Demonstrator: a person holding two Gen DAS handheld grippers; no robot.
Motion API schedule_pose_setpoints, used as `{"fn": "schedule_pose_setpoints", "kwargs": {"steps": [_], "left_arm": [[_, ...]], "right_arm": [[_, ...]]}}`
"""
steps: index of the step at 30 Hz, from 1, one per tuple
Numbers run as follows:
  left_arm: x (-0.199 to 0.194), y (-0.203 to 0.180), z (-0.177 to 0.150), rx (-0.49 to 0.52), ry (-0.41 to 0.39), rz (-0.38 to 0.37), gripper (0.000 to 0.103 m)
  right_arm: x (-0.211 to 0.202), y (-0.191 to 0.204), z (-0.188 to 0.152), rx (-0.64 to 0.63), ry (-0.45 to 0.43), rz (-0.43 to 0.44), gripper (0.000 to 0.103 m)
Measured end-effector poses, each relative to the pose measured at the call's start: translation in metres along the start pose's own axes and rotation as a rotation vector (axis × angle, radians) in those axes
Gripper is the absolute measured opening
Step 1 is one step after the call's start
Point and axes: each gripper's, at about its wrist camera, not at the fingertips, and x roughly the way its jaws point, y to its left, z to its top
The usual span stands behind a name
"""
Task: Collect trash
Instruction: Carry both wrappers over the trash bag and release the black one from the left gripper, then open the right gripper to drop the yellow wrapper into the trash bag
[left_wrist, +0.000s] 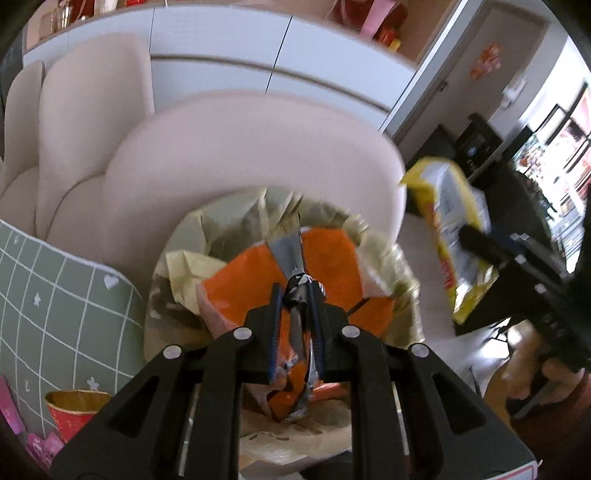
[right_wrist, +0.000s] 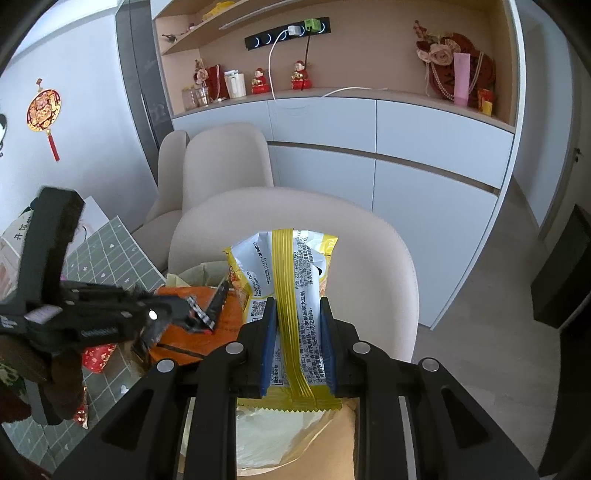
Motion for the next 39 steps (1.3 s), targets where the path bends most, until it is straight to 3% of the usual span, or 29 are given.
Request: {"fn": "schedule_pose_setpoints", "kwargs": {"steps": [7,13,15,17,22,29,34,39], "left_arm": [[0.017,-0.005,-0.003,0.032,0.100,0.079,0.014],[0.019,-0.008,0.000,0.043,0.105,0.096,0.014],[0.015,-0.009,0.001,0.036,0.091,0.092,0.018],[0.009,-0.009,0.000,0.022,0.070,0.088,0.031],[-0.021,-0.007,-0.001,0.014,-0.004,0.100,0.042],[-0.076,0.008,-0.013,-0.031,-0.097,0.168,0.046],[-0.103,0.027,-0.029,-0.074,-0.135,0.233,0.046],[-0.126,0.056,-0.057,-0.183,-0.162,0.274,0.046]], "right_arm": [[0.010,-0.010,0.000,0.027,0.005,0.015,0.022],[0.015,-0.013,-0.003,0.052,0.013,0.019,0.022],[0.016,-0.014,-0.004,0.059,0.017,0.021,0.022],[0.018,-0.015,-0.005,0.064,0.025,0.023,0.022],[0.026,-0.004,-0.003,0.057,0.040,0.054,0.022],[0.066,0.037,0.007,0.002,0.136,0.135,0.022],[0.106,0.062,-0.001,-0.060,0.265,0.134,0.022],[0.126,0.064,-0.009,-0.078,0.346,0.111,0.022]]}}
